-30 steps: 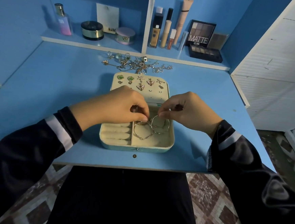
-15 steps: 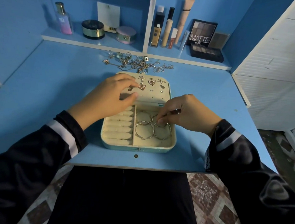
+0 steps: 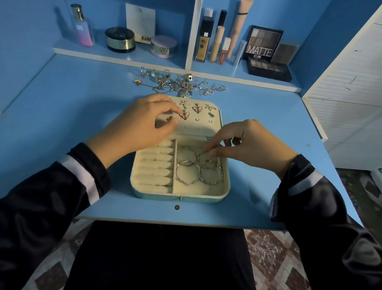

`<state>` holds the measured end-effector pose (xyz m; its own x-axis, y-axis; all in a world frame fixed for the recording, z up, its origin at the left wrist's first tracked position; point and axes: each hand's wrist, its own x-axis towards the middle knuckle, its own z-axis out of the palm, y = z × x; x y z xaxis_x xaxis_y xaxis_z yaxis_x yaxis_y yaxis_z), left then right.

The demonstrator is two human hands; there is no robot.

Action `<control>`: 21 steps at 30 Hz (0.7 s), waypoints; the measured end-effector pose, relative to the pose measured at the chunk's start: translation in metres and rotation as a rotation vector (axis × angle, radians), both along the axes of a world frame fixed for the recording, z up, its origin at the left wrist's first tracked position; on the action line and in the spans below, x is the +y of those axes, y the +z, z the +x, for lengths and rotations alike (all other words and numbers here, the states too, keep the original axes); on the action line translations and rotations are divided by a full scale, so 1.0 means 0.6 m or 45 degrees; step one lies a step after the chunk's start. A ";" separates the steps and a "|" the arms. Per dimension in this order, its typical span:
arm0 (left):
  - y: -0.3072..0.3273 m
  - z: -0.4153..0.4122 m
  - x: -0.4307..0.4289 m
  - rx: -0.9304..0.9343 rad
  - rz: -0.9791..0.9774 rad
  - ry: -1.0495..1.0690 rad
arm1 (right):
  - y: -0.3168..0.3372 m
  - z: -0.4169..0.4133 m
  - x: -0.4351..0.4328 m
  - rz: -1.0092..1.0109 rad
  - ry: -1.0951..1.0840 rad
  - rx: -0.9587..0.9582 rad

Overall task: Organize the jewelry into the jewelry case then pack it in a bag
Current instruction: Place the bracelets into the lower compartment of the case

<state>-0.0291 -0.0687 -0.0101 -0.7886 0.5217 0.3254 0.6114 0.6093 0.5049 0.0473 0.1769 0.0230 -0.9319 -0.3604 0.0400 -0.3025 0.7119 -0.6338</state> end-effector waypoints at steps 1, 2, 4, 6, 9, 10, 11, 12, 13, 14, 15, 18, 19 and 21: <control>0.004 -0.005 -0.001 -0.002 0.018 0.004 | 0.002 -0.004 0.005 -0.053 -0.021 -0.012; 0.008 -0.012 -0.001 0.003 0.028 0.011 | 0.005 -0.009 0.012 -0.104 -0.037 -0.028; 0.015 -0.029 -0.001 0.034 0.030 0.029 | 0.011 -0.020 0.025 -0.190 -0.062 -0.078; 0.019 -0.050 0.000 0.047 0.021 0.042 | 0.010 -0.036 0.039 -0.276 -0.112 -0.120; 0.017 -0.084 0.005 0.024 0.005 0.054 | 0.000 -0.070 0.057 -0.382 -0.244 -0.085; 0.015 -0.094 0.008 0.017 0.005 0.055 | -0.005 -0.084 0.062 -0.402 -0.289 -0.065; 0.014 -0.104 0.012 0.006 0.011 0.052 | -0.010 -0.097 0.065 -0.406 -0.327 -0.044; 0.013 -0.113 0.017 -0.006 0.018 0.048 | -0.017 -0.112 0.068 -0.399 -0.363 -0.020; 0.012 -0.124 0.022 -0.013 0.020 0.047 | -0.023 -0.126 0.070 -0.392 -0.398 0.002; 0.011 -0.134 0.028 -0.015 0.012 0.048 | -0.030 -0.141 0.071 -0.386 -0.439 0.022; 0.010 -0.146 0.033 -0.019 -0.002 0.049 | -0.038 -0.157 0.071 -0.378 -0.478 0.038; 0.007 -0.180 0.046 -0.029 -0.032 0.048 | -0.064 -0.201 0.070 -0.288 -0.568 0.088; 0.006 -0.189 0.051 -0.033 -0.033 0.049 | -0.070 -0.213 0.068 -0.256 -0.583 0.107; 0.004 -0.203 0.059 -0.050 -0.023 0.043 | -0.077 -0.234 0.065 -0.232 -0.610 0.145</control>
<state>-0.1511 -0.0332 -0.0075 -0.8180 0.4999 0.2846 0.5701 0.6387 0.5167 -0.0931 0.2160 -0.0232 -0.9766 0.1276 0.1731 -0.0441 0.6688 -0.7421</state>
